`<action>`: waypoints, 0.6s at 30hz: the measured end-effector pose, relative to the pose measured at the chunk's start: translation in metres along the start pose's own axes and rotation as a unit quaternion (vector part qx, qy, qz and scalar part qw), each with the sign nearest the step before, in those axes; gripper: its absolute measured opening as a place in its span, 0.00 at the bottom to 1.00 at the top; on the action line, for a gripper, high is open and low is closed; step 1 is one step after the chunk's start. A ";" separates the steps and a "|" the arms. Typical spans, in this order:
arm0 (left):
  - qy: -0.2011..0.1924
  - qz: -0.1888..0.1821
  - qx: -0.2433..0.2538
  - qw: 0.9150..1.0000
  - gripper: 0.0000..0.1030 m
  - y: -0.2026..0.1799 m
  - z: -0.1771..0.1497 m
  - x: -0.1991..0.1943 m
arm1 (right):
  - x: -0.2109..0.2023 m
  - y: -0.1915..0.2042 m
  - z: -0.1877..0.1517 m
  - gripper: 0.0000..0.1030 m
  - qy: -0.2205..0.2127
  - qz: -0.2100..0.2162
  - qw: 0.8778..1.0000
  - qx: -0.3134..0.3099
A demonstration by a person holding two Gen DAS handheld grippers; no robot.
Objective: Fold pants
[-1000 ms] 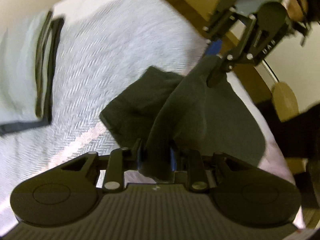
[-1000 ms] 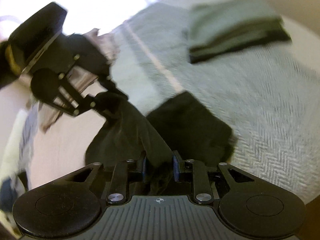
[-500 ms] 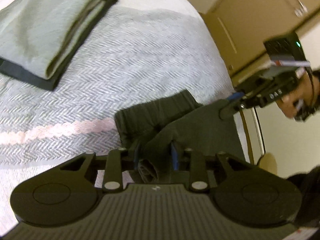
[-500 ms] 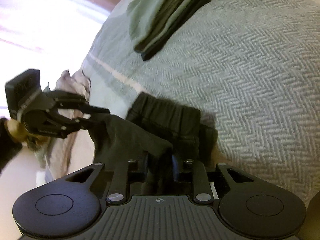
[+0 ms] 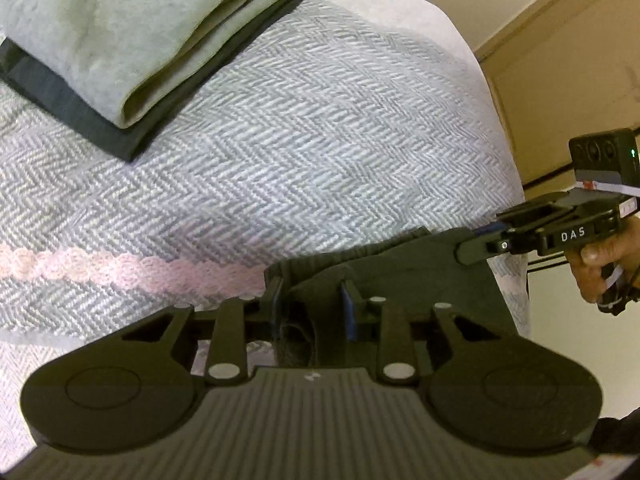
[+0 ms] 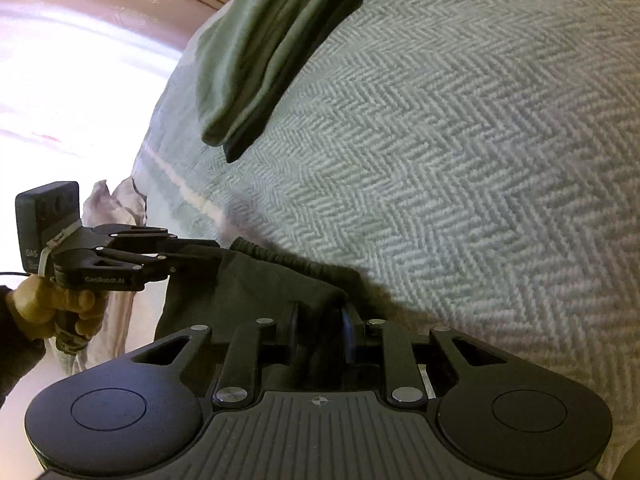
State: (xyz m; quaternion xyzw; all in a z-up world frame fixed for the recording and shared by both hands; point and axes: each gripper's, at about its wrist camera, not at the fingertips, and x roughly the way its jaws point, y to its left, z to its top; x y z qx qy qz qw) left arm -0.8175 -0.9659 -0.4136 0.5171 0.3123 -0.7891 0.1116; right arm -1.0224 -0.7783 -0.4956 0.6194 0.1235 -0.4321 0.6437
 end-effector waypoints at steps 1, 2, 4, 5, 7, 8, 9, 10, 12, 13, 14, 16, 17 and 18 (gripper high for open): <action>0.001 0.003 0.000 1.000 0.26 0.001 0.001 0.001 | 0.000 0.001 0.001 0.17 0.001 -0.001 1.000 -0.002; 0.002 0.008 0.001 1.000 0.26 0.001 0.002 0.003 | 0.000 0.001 0.002 0.17 0.001 -0.005 1.000 -0.002; 0.004 0.026 0.002 1.000 0.26 -0.003 0.003 0.010 | 0.004 0.002 0.002 0.18 0.000 -0.016 1.000 -0.002; 0.005 0.033 -0.001 0.999 0.27 -0.003 0.004 0.012 | 0.007 0.002 0.002 0.18 0.000 -0.021 1.000 -0.001; -0.001 0.038 -0.012 0.999 0.28 -0.004 0.005 0.012 | 0.008 0.003 0.002 0.19 -0.001 -0.028 1.000 -0.004; -0.005 0.041 -0.016 0.999 0.32 -0.004 0.004 0.008 | 0.007 0.005 0.003 0.20 0.000 -0.032 0.999 -0.011; -0.008 0.045 -0.019 0.999 0.36 -0.005 0.003 0.004 | 0.003 0.008 0.004 0.28 -0.001 -0.036 0.999 -0.019; -0.013 0.050 -0.020 0.998 0.37 -0.005 0.001 -0.004 | -0.001 0.012 0.005 0.34 -0.006 -0.045 0.999 -0.029; -0.022 0.053 -0.033 0.998 0.37 -0.005 -0.005 -0.021 | -0.012 0.018 0.006 0.35 -0.020 -0.060 0.997 -0.042; -0.029 0.060 -0.041 0.997 0.37 -0.004 -0.011 -0.034 | -0.018 0.020 0.007 0.36 -0.027 -0.064 0.997 -0.043; -0.037 0.069 -0.047 0.996 0.35 -0.004 -0.016 -0.046 | -0.023 0.022 0.008 0.36 -0.032 -0.070 0.996 -0.043; -0.054 0.090 -0.064 0.992 0.30 -0.003 -0.032 -0.071 | -0.035 0.032 0.006 0.36 -0.039 -0.082 0.994 -0.057; -0.066 0.097 -0.076 0.990 0.30 -0.002 -0.043 -0.086 | -0.042 0.040 0.004 0.36 -0.045 -0.086 0.992 -0.075; -0.077 0.102 -0.087 0.988 0.30 -0.002 -0.055 -0.098 | -0.047 0.051 0.001 0.36 -0.050 -0.088 0.990 -0.098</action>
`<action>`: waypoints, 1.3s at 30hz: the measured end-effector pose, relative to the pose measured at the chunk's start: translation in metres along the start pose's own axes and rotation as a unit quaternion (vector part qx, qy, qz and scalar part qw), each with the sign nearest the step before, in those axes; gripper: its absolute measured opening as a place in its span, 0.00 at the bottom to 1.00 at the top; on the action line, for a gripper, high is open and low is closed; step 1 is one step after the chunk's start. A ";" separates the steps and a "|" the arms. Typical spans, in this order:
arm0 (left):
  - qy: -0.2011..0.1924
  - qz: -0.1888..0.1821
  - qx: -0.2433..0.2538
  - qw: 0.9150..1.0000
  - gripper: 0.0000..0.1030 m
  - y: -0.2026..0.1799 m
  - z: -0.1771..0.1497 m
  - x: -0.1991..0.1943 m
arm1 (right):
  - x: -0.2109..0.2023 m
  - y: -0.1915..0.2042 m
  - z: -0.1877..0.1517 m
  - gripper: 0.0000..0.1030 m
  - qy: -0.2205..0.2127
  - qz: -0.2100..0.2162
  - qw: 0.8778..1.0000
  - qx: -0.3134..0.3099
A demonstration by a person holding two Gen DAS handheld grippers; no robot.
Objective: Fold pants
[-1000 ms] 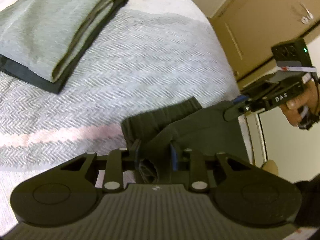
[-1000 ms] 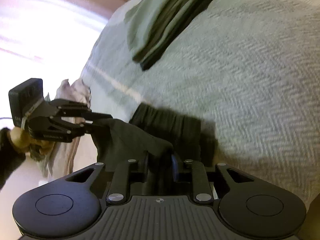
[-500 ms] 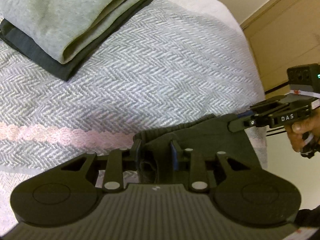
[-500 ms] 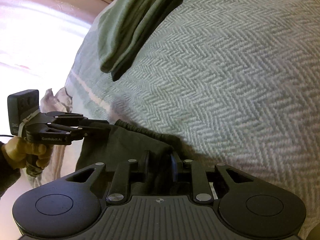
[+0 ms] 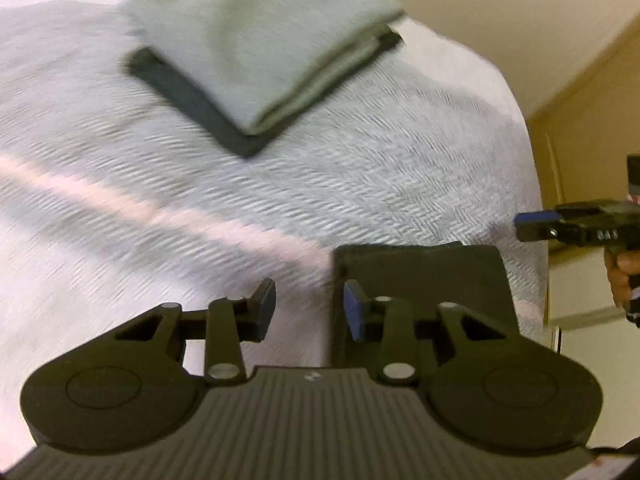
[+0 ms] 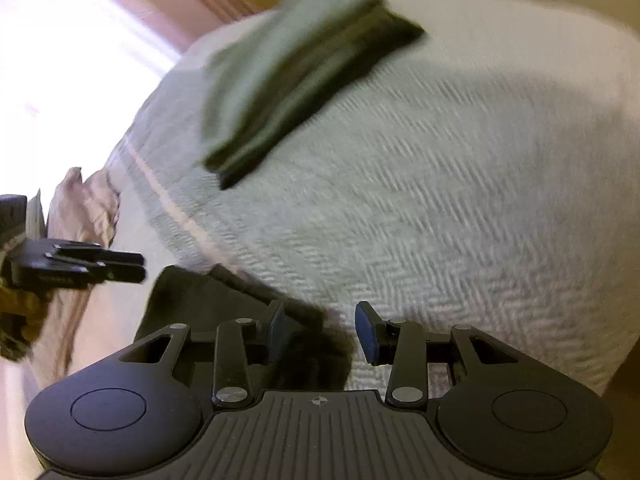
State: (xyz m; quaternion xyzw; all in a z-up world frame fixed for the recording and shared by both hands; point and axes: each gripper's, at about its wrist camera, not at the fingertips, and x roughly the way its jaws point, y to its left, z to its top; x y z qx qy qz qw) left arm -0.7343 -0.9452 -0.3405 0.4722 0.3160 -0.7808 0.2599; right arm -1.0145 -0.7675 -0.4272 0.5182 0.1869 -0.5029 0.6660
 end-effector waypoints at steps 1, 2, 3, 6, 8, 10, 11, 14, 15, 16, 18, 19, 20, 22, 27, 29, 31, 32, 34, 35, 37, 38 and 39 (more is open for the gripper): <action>-0.010 0.005 -0.014 1.000 0.30 0.004 -0.014 -0.017 | -0.007 0.011 -0.002 0.36 -0.005 0.006 1.000 -0.021; -0.016 0.007 -0.022 1.000 0.30 0.006 -0.026 -0.028 | -0.013 0.024 -0.007 0.36 -0.007 0.019 0.999 -0.038; -0.020 0.008 -0.029 0.999 0.32 0.008 -0.041 -0.039 | -0.014 0.036 -0.013 0.36 -0.002 0.030 0.998 -0.048; -0.016 0.005 -0.043 0.999 0.40 0.010 -0.096 -0.061 | -0.006 0.070 -0.040 0.36 0.036 0.066 0.994 -0.075; -0.001 0.003 -0.036 0.999 0.43 0.008 -0.136 -0.067 | 0.007 0.092 -0.067 0.36 0.070 0.076 0.990 -0.094; 0.009 -0.003 -0.021 1.000 0.45 0.006 -0.170 -0.068 | 0.015 0.108 -0.091 0.36 0.089 0.067 0.988 -0.105; 0.015 -0.007 -0.007 1.000 0.45 0.004 -0.187 -0.067 | 0.016 0.114 -0.104 0.36 0.096 0.062 0.988 -0.108; 0.011 -0.001 0.070 0.998 0.45 -0.005 -0.225 -0.062 | 0.014 0.133 -0.145 0.37 0.103 0.041 0.983 -0.148; 0.010 -0.003 0.098 0.995 0.45 -0.008 -0.234 -0.057 | 0.011 0.139 -0.160 0.39 0.104 0.027 0.979 -0.170; 0.006 -0.004 0.118 0.993 0.45 -0.010 -0.240 -0.053 | 0.008 0.145 -0.175 0.42 0.101 0.014 0.975 -0.196; 0.001 -0.013 0.158 0.987 0.39 -0.011 -0.249 -0.039 | 0.003 0.158 -0.206 0.49 0.085 -0.011 0.962 -0.257; -0.003 -0.019 0.165 0.986 0.35 -0.010 -0.254 -0.033 | 0.002 0.163 -0.219 0.53 0.075 -0.023 0.956 -0.283; -0.004 -0.028 0.169 0.985 0.17 -0.008 -0.255 -0.029 | 0.002 0.166 -0.232 0.54 0.065 -0.032 0.949 -0.308; -0.015 -0.031 0.178 0.983 0.08 -0.001 -0.257 -0.024 | 0.006 0.175 -0.255 0.55 0.055 -0.053 0.930 -0.359; -0.030 -0.056 0.138 0.988 0.07 0.033 -0.256 -0.026 | 0.026 0.174 -0.291 0.55 0.037 -0.091 0.886 -0.453; -0.037 -0.018 0.129 0.991 0.00 0.041 -0.259 -0.032 | 0.028 0.167 -0.293 0.55 0.034 -0.104 0.887 -0.448; -0.050 0.011 0.112 0.992 0.00 0.052 -0.264 -0.045 | 0.024 0.167 -0.300 0.55 0.035 -0.123 0.887 -0.443; -0.056 0.023 0.119 0.991 0.00 0.052 -0.267 -0.054 | 0.021 0.169 -0.304 0.55 0.033 -0.136 0.884 -0.447; -0.068 0.051 0.162 0.983 0.02 0.036 -0.274 -0.071 | 0.009 0.177 -0.315 0.55 0.018 -0.154 0.867 -0.474; -0.078 0.062 0.200 0.975 0.09 0.022 -0.281 -0.080 | 0.006 0.184 -0.324 0.55 0.008 -0.156 0.855 -0.495; -0.102 0.086 0.286 0.949 0.36 -0.012 -0.297 -0.089 | 0.009 0.195 -0.340 0.55 0.000 -0.155 0.832 -0.532; -0.117 0.099 0.338 0.928 0.52 -0.033 -0.307 -0.089 | 0.014 0.200 -0.349 0.55 -0.001 -0.155 0.819 -0.553; -0.125 0.103 0.382 0.910 0.53 -0.049 -0.316 -0.086 | 0.021 0.204 -0.355 0.55 -0.004 -0.159 0.808 -0.568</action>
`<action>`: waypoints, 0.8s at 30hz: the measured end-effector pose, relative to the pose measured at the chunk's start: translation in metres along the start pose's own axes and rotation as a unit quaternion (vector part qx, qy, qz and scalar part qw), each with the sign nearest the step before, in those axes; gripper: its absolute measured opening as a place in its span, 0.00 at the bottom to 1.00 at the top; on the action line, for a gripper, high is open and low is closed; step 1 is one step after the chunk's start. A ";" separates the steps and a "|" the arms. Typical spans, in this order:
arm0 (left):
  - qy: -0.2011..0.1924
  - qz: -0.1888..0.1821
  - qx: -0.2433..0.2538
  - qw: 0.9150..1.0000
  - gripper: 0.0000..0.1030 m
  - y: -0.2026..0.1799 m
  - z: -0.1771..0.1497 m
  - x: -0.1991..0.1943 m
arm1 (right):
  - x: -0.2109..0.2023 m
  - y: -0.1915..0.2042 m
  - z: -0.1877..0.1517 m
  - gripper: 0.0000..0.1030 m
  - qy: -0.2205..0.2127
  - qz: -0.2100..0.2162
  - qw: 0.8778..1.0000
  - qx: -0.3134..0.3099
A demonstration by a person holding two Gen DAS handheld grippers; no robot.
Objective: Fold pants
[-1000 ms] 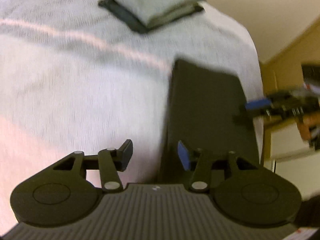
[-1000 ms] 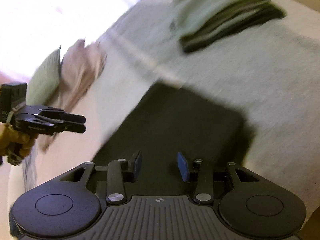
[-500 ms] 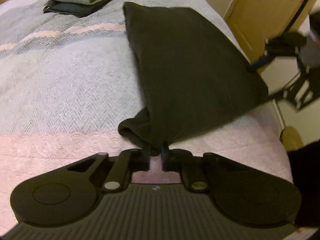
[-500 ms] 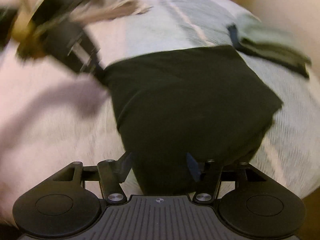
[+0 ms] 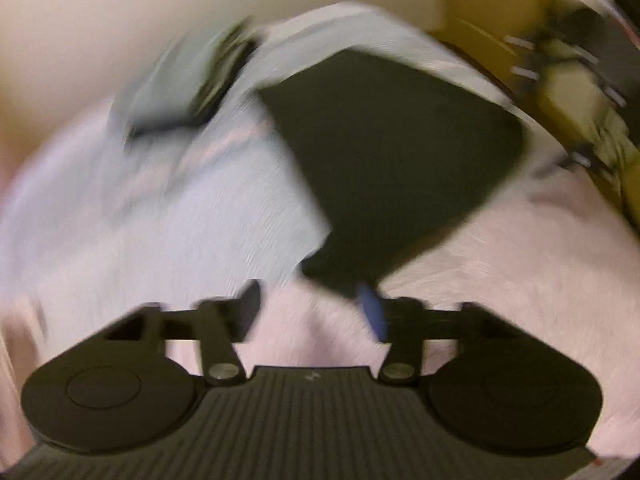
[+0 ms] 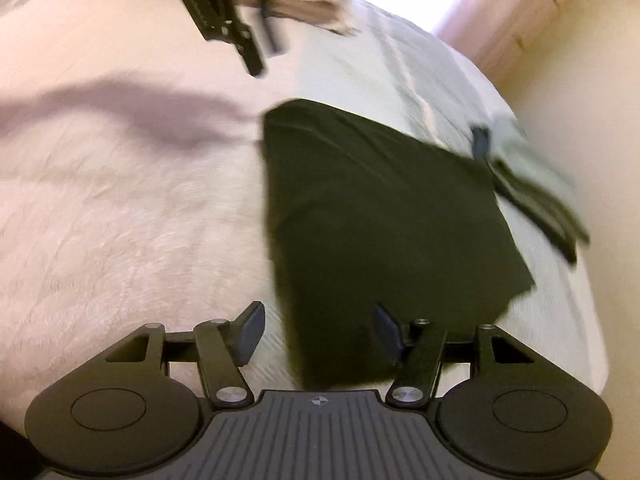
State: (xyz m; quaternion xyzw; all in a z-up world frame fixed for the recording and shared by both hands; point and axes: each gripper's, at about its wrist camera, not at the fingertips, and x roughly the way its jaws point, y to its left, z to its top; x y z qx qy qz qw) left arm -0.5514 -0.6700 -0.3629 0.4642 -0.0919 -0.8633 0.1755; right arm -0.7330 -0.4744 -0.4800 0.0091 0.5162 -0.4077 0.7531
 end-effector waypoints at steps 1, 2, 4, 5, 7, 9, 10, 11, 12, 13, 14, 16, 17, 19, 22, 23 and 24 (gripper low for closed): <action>-0.005 -0.001 0.063 0.998 0.53 -0.023 0.005 0.004 | 0.005 0.008 0.002 0.55 -0.002 -0.009 1.000 -0.017; -0.007 0.001 0.113 0.994 0.53 -0.042 0.005 0.008 | 0.012 0.015 0.004 0.55 -0.002 -0.027 0.999 -0.038; -0.011 0.007 0.204 0.979 0.55 -0.072 0.002 0.022 | 0.029 0.024 0.004 0.55 0.012 -0.050 0.996 -0.076; -0.013 0.024 0.245 0.969 0.55 -0.082 -0.002 0.033 | 0.037 0.027 0.004 0.55 0.017 -0.060 0.994 -0.091; -0.018 0.061 0.294 0.954 0.55 -0.092 -0.008 0.050 | 0.048 0.032 0.000 0.55 0.020 -0.075 0.990 -0.113; -0.021 0.101 0.330 0.939 0.49 -0.095 -0.013 0.065 | 0.058 0.037 -0.004 0.55 0.022 -0.086 0.987 -0.136; -0.017 0.115 0.337 0.934 0.47 -0.093 -0.014 0.071 | 0.063 0.037 -0.007 0.46 0.018 -0.096 0.985 -0.144; -0.012 0.104 0.334 0.937 0.44 -0.090 -0.014 0.075 | 0.066 0.036 -0.010 0.34 0.018 -0.103 0.984 -0.147; -0.006 0.097 0.331 0.939 0.41 -0.087 -0.013 0.077 | 0.066 0.030 -0.012 0.29 0.015 -0.112 0.983 -0.146; -0.006 0.094 0.327 0.940 0.39 -0.085 -0.012 0.076 | 0.063 0.024 -0.015 0.26 0.010 -0.107 0.985 -0.135; -0.006 0.090 0.321 0.943 0.37 -0.083 -0.011 0.075 | 0.060 0.017 -0.017 0.26 0.008 -0.107 0.986 -0.124; 0.000 0.082 0.307 0.948 0.35 -0.080 -0.008 0.074 | 0.055 0.009 -0.021 0.25 0.006 -0.107 0.987 -0.116; 0.010 0.078 0.295 0.952 0.32 -0.075 -0.007 0.074 | 0.053 0.007 -0.023 0.25 0.006 -0.104 0.988 -0.113; 0.049 0.082 0.253 0.963 0.20 -0.060 -0.008 0.079 | 0.052 0.003 -0.028 0.25 0.010 -0.103 0.989 -0.110; 0.076 0.108 0.176 0.975 0.06 -0.027 -0.013 0.071 | 0.047 0.001 -0.031 0.26 0.025 -0.092 0.990 -0.108; 0.080 0.116 0.156 0.978 0.06 -0.018 -0.013 0.064 | 0.044 -0.002 -0.031 0.27 0.025 -0.087 0.990 -0.105; 0.081 0.118 0.132 0.981 0.06 -0.010 -0.013 0.055 | 0.040 -0.003 -0.032 0.29 0.024 -0.086 0.990 -0.107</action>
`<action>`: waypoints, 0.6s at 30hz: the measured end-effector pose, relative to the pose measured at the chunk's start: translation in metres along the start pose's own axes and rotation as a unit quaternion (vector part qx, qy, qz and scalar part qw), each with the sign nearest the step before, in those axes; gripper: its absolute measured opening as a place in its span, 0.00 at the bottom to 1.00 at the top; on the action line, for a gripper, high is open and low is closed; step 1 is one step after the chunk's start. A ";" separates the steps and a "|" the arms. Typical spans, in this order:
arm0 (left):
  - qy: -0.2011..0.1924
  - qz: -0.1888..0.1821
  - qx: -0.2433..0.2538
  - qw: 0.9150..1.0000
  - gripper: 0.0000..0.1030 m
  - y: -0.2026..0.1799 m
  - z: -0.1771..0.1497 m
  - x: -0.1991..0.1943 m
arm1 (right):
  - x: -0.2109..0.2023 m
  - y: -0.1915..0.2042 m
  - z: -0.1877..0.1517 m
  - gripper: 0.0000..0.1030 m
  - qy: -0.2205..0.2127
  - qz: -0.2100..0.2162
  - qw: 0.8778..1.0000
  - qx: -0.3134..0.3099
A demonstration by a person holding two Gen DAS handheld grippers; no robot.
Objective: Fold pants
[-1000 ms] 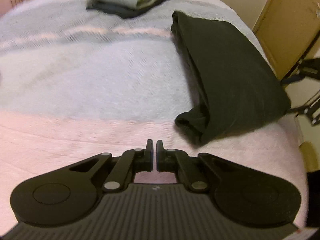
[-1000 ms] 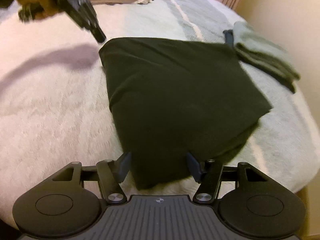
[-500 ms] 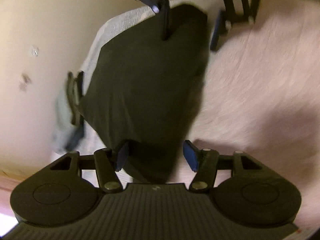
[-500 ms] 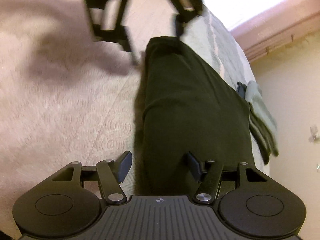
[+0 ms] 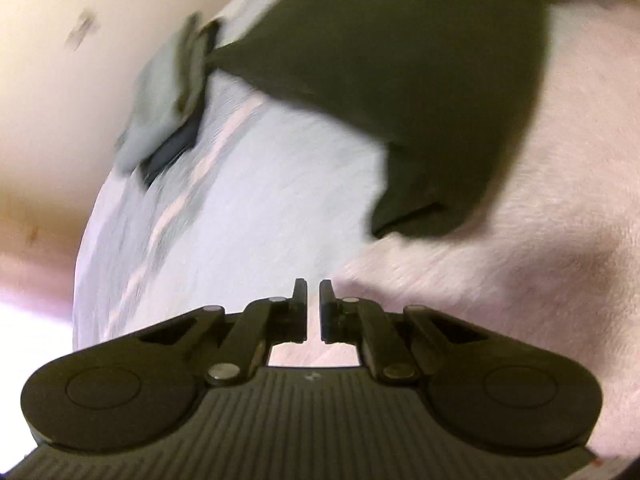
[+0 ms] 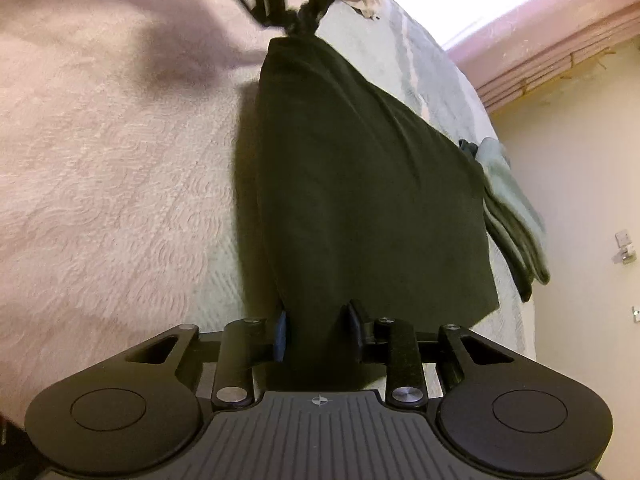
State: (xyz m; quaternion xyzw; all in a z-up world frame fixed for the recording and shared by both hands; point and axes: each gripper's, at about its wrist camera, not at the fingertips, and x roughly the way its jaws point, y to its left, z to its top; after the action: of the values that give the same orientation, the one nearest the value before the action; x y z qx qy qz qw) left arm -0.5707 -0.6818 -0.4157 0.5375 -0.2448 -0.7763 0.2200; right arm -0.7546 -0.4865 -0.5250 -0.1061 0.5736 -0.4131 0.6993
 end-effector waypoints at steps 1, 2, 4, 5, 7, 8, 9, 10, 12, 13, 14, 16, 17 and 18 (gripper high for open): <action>0.006 -0.005 -0.046 0.999 0.07 0.014 -0.002 -0.008 | -0.006 -0.001 -0.002 0.33 -0.002 0.002 1.000 -0.004; 0.012 -0.006 -0.079 0.997 0.10 0.022 -0.004 -0.015 | -0.012 -0.003 -0.002 0.36 -0.002 0.006 1.000 -0.009; 0.022 -0.009 -0.146 0.989 0.13 0.036 -0.008 -0.032 | -0.016 -0.008 -0.007 0.44 0.011 0.017 1.000 -0.011; 0.029 -0.013 -0.179 0.983 0.14 0.040 -0.008 -0.039 | -0.017 -0.011 -0.011 0.44 0.028 0.022 0.999 -0.005; 0.045 -0.019 -0.249 0.967 0.18 0.042 -0.013 -0.055 | -0.021 -0.021 -0.022 0.44 0.062 0.039 0.997 0.020; 0.054 -0.021 -0.278 0.959 0.20 0.042 -0.014 -0.061 | -0.023 -0.029 -0.026 0.44 0.073 0.048 0.995 0.039; 0.066 -0.028 -0.315 0.946 0.24 0.043 -0.015 -0.067 | -0.026 -0.040 -0.029 0.44 0.080 0.053 0.993 0.061; 0.075 -0.037 -0.352 0.932 0.27 0.043 -0.012 -0.071 | -0.029 -0.051 -0.033 0.44 0.085 0.061 0.991 0.085; 0.086 -0.053 -0.431 0.897 0.38 0.043 -0.009 -0.082 | -0.035 -0.078 -0.036 0.46 0.090 0.084 0.981 0.150; 0.088 -0.066 -0.489 0.865 0.41 0.044 -0.012 -0.089 | -0.038 -0.095 -0.039 0.48 0.092 0.092 0.974 0.186; 0.093 -0.076 -0.537 0.835 0.48 0.043 -0.013 -0.093 | -0.038 -0.113 -0.041 0.49 0.091 0.104 0.965 0.223; 0.099 -0.096 -0.624 0.769 0.51 0.037 -0.014 -0.100 | -0.040 -0.146 -0.049 0.56 0.088 0.126 0.942 0.299; 0.100 -0.102 -0.656 0.741 0.52 0.034 -0.013 -0.100 | -0.035 -0.167 -0.053 0.56 0.084 0.142 0.926 0.341; 0.101 -0.107 -0.686 0.713 0.54 0.029 -0.011 -0.102 | -0.032 -0.180 -0.054 0.57 0.080 0.153 0.913 0.371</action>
State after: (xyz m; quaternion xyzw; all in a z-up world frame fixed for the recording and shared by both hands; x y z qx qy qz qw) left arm -0.5249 -0.6447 -0.3273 0.3364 0.4375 -0.6906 0.4675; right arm -0.8851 -0.5610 -0.4072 0.2827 0.4423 -0.4913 0.6950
